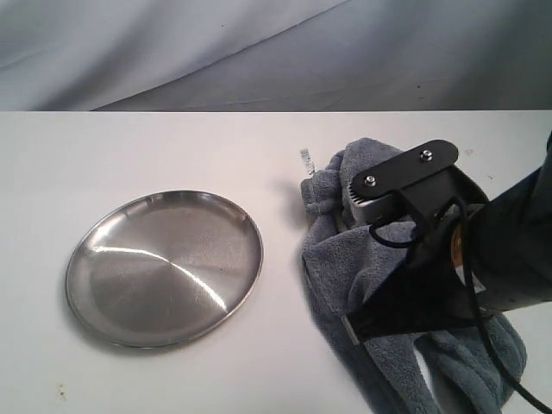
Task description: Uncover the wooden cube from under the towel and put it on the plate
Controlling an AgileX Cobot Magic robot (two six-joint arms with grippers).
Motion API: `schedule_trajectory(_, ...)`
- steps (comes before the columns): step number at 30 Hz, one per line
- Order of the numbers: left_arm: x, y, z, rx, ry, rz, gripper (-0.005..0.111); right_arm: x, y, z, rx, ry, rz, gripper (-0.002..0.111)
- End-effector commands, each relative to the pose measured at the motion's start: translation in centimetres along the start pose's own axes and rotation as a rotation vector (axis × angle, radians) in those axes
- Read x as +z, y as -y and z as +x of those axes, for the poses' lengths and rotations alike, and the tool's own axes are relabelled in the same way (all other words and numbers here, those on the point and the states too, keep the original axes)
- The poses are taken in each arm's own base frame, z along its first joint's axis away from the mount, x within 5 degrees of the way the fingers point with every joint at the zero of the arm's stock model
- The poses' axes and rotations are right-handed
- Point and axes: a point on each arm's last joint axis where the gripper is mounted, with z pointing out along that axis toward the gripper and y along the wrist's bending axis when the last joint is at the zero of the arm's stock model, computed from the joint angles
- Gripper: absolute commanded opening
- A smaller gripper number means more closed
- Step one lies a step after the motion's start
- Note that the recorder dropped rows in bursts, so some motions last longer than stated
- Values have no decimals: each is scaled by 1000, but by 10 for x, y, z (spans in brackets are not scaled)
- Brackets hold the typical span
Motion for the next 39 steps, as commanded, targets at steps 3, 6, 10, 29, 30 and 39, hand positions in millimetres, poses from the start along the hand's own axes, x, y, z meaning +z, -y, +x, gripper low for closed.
schedule_trajectory(3, 0, 0, 1, -4, 2, 5, 0, 5, 30, -14, 157, 12, 22, 0)
schedule_trajectory(6, 0, 0, 1, -4, 2, 5, 0, 7, 42, -28, 202, -25, -11, 0)
schedule_trajectory(10, 0, 0, 1, -4, 2, 5, 0, 12, 46, -51, 218, -70, -32, 0)
schedule_trajectory(29, 0, 0, 1, -4, 2, 5, 0, 40, 38, -86, 200, -212, 6, 2)
schedule_trajectory(30, 0, 0, 1, -4, 2, 5, 0, 40, 38, -86, 198, -212, 6, 6)
schedule_trajectory(39, 0, 0, 1, -4, 2, 5, 0, 40, 39, -86, 198, -203, 15, 67)
